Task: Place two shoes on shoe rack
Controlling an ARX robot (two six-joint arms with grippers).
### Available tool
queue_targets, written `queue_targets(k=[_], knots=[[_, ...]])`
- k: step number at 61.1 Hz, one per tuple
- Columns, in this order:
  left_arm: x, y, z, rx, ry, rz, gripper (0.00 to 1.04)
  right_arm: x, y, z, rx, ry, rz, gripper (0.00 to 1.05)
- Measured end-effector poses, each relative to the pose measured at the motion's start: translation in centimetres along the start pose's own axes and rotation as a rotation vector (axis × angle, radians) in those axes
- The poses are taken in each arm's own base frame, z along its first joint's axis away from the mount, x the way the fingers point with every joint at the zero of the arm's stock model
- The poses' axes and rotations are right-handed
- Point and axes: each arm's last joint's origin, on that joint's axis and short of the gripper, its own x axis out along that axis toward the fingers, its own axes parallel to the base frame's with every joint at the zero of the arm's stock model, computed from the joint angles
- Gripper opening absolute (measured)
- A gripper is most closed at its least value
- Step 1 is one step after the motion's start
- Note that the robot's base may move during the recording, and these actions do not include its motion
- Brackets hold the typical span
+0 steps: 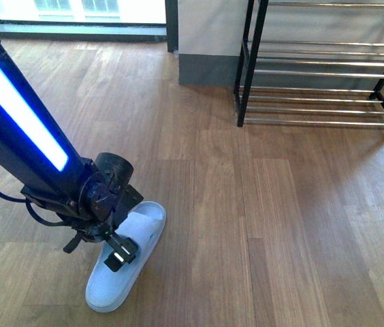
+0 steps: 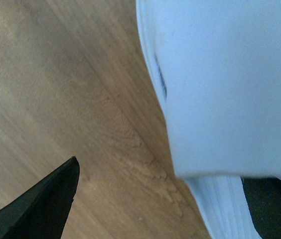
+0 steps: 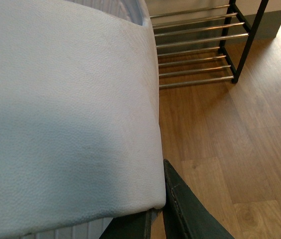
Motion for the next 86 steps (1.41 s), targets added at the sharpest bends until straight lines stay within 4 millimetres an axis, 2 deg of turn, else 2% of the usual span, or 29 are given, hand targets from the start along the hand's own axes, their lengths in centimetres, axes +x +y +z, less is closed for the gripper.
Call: queue_targets(k=[6, 26, 44, 51, 60, 67, 72, 77, 81, 86], knots=[[0.5, 0.0, 0.4, -0.005, -0.028, -0.013, 0.92, 0.0, 0.0, 0.0, 0.000, 0.000, 0.000, 0.02], [2.0, -0.4, 1.0, -0.004, -0.062, -0.064, 0.46, 0.0, 0.0, 0.0, 0.000, 0.000, 0.000, 0.02], [1.7, -0.4, 1.1, -0.038, -0.087, -0.030, 0.04, 0.0, 0.0, 0.0, 0.000, 0.000, 0.000, 0.02], [0.5, -0.1, 1.1, -0.067, -0.115, -0.021, 0.02, 0.0, 0.0, 0.0, 0.000, 0.000, 0.000, 0.02], [-2.9, 0.5, 1.4, -0.120, -0.166, 0.027, 0.02, 0.0, 0.0, 0.0, 0.000, 0.000, 0.000, 0.02], [-9.0, 2.1, 1.8, -0.209, -0.275, 0.130, 0.02, 0.0, 0.0, 0.0, 0.000, 0.000, 0.000, 0.02], [-12.1, 2.9, 1.6, -0.236, -0.316, 0.192, 0.02, 0.0, 0.0, 0.0, 0.000, 0.000, 0.000, 0.02], [-16.6, 3.8, 0.5, -0.297, -0.399, 0.238, 0.02, 0.0, 0.0, 0.0, 0.000, 0.000, 0.000, 0.02], [-21.1, 4.3, -1.5, -0.353, -0.456, 0.271, 0.02, 0.0, 0.0, 0.0, 0.000, 0.000, 0.000, 0.02], [-24.0, 4.4, -3.0, -0.396, -0.499, 0.276, 0.02, 0.0, 0.0, 0.0, 0.000, 0.000, 0.000, 0.02]])
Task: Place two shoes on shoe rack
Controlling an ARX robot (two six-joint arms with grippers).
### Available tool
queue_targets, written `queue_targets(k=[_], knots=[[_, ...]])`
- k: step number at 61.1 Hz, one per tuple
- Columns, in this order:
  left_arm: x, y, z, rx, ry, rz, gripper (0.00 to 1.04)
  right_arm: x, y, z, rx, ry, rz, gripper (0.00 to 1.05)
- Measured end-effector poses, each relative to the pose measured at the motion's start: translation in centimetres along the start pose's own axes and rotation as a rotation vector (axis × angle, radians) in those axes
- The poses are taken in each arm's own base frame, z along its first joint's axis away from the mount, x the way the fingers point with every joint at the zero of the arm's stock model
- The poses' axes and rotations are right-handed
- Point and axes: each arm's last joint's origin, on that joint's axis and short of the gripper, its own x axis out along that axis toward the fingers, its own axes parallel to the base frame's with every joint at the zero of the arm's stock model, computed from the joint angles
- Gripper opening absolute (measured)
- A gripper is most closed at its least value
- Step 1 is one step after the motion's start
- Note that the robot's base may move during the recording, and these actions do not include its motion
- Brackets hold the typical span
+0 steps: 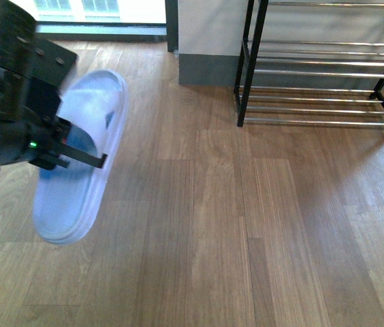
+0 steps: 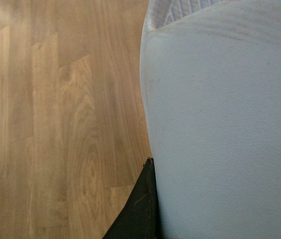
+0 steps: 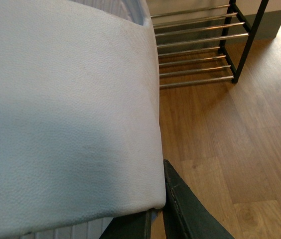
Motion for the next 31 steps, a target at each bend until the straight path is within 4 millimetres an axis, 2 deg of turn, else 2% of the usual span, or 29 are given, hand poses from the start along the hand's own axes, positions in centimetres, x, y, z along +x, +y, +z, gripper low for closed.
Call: queue_targets(k=[9, 17, 31], knots=[[-5.8, 2.4, 0.1, -0.068, -0.076, 0.043, 0.02, 0.0, 0.0, 0.0, 0.000, 0.000, 0.000, 0.02], [-11.0, 4.3, -0.9, -0.149, -0.129, 0.080, 0.02, 0.0, 0.0, 0.0, 0.000, 0.000, 0.000, 0.02], [-16.8, 5.7, -3.6, -0.218, -0.179, 0.138, 0.02, 0.0, 0.0, 0.0, 0.000, 0.000, 0.000, 0.02]])
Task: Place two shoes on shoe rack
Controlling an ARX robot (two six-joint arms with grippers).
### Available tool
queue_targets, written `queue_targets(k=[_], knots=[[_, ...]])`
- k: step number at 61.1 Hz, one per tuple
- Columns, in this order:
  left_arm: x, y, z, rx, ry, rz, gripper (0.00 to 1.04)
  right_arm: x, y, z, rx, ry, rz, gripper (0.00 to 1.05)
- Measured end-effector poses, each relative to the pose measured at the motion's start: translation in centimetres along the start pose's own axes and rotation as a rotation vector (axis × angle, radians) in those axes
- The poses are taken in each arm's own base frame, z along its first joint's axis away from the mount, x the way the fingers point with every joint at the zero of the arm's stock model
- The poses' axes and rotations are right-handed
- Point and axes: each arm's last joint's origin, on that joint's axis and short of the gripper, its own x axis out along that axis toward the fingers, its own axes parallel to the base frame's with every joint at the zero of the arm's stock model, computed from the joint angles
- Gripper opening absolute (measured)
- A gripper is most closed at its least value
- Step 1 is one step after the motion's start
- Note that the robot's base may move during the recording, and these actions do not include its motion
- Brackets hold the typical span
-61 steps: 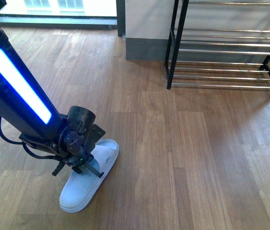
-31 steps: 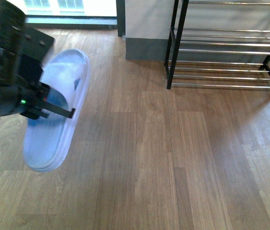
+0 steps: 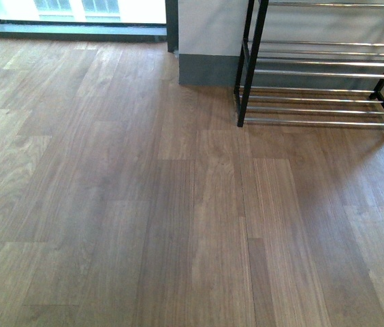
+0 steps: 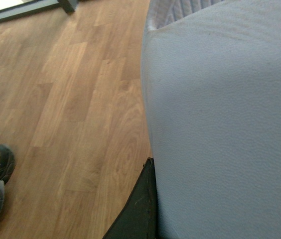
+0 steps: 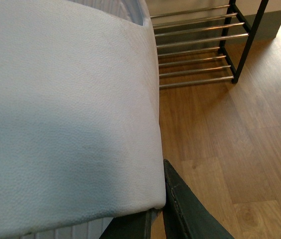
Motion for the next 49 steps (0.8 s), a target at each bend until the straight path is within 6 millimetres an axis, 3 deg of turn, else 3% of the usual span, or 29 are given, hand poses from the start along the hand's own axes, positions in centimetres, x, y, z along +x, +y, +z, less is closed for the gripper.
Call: queue_targets(k=[7, 49], knots=[[-1.8, 0.5, -0.2, -0.030, -0.045, -0.008, 0.02, 0.0, 0.0, 0.0, 0.000, 0.000, 0.000, 0.02], [-1.8, 0.5, -0.2, -0.037, -0.045, -0.007, 0.02, 0.0, 0.0, 0.0, 0.000, 0.000, 0.000, 0.02]])
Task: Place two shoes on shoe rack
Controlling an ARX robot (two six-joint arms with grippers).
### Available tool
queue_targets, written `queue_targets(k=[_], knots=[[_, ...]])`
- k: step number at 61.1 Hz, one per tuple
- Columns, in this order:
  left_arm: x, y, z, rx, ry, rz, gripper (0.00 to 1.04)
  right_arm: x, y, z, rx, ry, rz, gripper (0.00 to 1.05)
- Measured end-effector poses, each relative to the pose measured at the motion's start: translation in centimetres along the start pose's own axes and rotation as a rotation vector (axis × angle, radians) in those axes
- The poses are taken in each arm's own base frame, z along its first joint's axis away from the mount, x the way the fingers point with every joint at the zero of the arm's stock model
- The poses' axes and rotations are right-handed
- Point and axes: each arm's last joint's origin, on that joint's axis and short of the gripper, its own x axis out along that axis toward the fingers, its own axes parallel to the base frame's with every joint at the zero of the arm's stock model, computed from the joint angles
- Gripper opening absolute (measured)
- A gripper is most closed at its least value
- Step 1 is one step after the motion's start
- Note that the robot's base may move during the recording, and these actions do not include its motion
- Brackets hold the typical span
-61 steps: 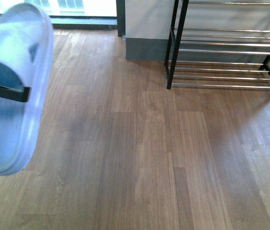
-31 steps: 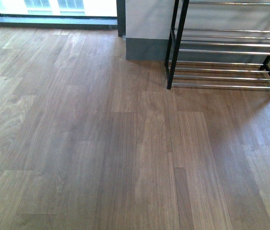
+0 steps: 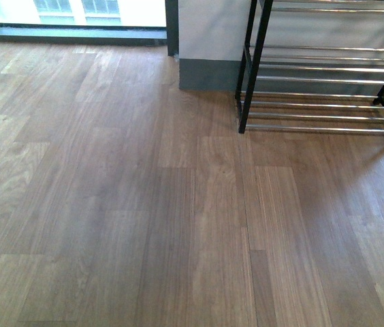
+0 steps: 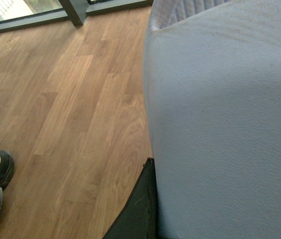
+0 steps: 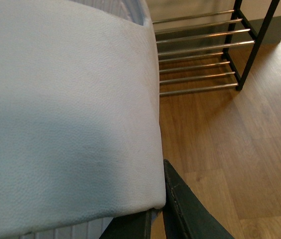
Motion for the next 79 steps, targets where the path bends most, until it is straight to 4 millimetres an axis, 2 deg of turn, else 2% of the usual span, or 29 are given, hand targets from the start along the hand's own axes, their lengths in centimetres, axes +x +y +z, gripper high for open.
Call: queue_targets(k=[79], knots=[[0.00, -0.01, -0.01, 0.000, 0.000, -0.001, 0.02, 0.00, 0.00, 0.00, 0.000, 0.000, 0.000, 0.02]])
